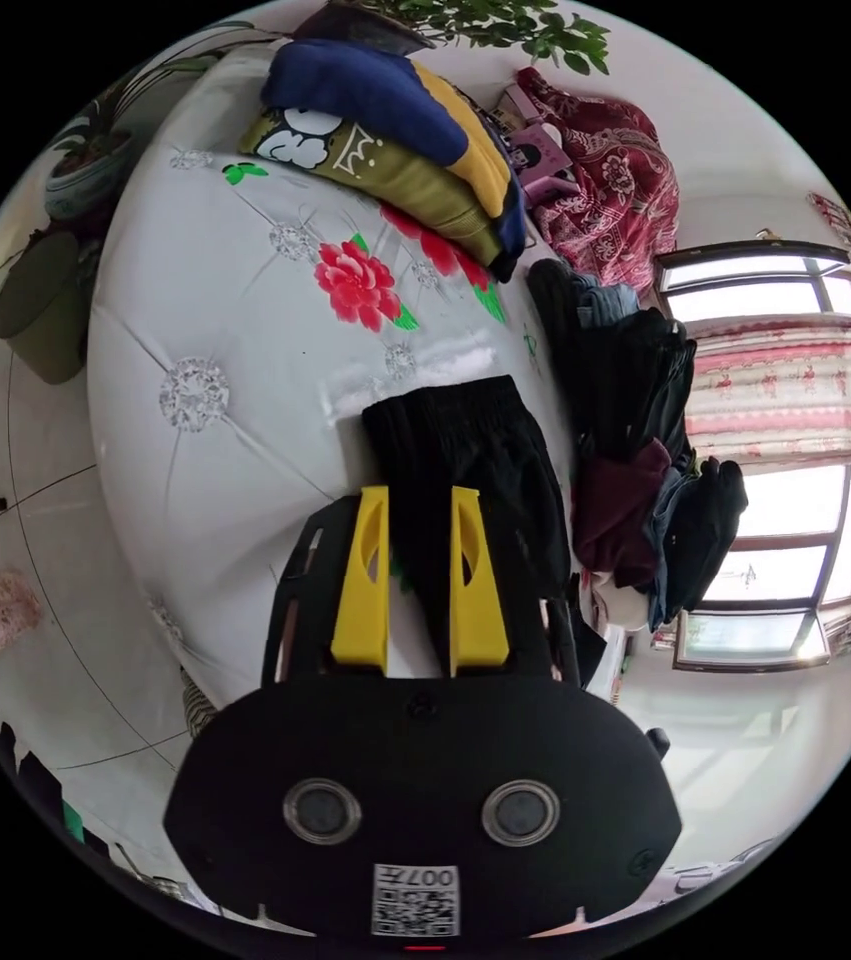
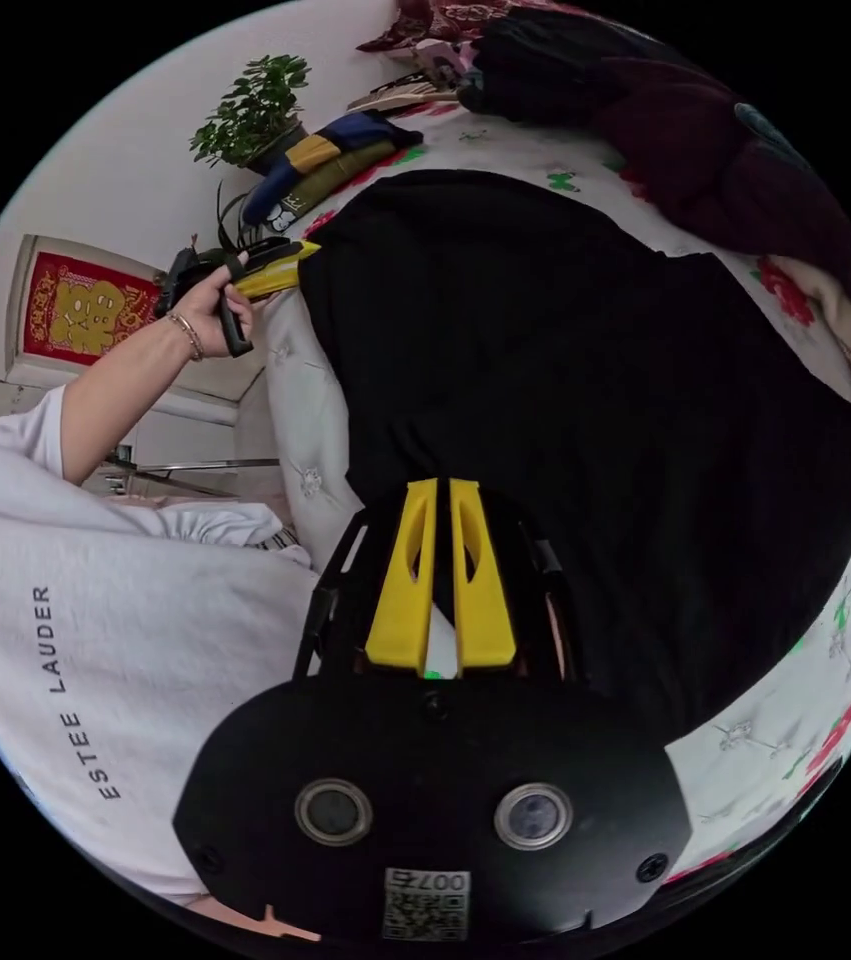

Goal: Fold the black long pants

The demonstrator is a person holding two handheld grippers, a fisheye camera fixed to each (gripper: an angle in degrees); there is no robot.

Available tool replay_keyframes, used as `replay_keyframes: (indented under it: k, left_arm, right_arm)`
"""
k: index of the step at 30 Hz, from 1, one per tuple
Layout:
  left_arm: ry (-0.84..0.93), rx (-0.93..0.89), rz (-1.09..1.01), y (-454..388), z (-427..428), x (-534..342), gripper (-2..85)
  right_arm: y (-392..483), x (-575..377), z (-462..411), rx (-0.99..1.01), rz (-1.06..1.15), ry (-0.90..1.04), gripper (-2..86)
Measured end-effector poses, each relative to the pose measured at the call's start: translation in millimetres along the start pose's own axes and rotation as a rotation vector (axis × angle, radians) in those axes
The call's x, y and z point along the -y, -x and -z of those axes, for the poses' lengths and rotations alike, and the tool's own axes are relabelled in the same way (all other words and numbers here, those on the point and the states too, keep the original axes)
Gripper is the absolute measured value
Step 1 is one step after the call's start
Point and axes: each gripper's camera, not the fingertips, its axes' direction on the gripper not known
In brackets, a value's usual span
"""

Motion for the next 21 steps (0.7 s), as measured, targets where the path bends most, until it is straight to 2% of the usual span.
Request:
replay_keyframes:
  k: [6,9,12,14,18,21]
  left_arm:
    - [-0.018,-0.04,0.014,4,5,1,5.5]
    - [-0.027,-0.066,0.021,5,9,-2,5.1]
    - [-0.029,-0.085,0.021,3,11,-8,5.0]
    - [-0.029,-0.092,0.015,0,12,-11,5.0]
    - [-0.023,-0.082,-0.006,-8,6,-20,5.0]
    - [-0.032,-0.084,0.001,-14,-3,-29,5.0]
  right_arm:
    - [16,14,-20,-0.058,0.03,0.015,3.6]
    - [45,26,-34,-0.164,0.118,0.006,4.3]
    - [57,43,-73,-0.318,0.167,0.152,2.6]
    - [60,46,-75,-0.377,0.199,0.138,1.3]
    - [51,41,-58,-0.33,0.191,0.073,0.3]
    - [43,27,-22,-0.234,0.19,-0.05,0.1]
